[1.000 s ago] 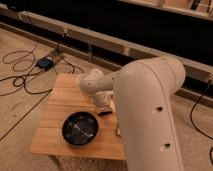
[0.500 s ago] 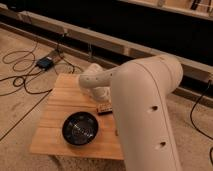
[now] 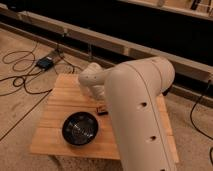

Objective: Push the eraser across the table

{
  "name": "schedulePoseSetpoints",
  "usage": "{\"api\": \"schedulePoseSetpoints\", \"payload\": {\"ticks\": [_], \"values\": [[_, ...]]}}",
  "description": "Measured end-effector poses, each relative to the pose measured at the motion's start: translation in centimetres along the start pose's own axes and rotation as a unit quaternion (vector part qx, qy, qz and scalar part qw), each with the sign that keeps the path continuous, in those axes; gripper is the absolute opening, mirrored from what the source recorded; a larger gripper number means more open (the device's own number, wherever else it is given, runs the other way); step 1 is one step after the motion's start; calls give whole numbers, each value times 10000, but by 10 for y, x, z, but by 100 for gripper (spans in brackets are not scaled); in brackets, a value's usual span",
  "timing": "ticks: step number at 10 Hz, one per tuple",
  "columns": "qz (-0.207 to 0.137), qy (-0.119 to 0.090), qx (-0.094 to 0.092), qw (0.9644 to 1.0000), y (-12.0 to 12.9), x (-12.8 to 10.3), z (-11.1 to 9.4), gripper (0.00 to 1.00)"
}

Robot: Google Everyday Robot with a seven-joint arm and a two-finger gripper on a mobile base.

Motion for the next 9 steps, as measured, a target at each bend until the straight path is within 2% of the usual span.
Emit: {"api": "schedulePoseSetpoints", "payload": {"ticks": [4,9], "values": [[-103,-73,-151,9998,15,-5,-10,65],[-209,39,-248,9995,29,4,1,65]]}}
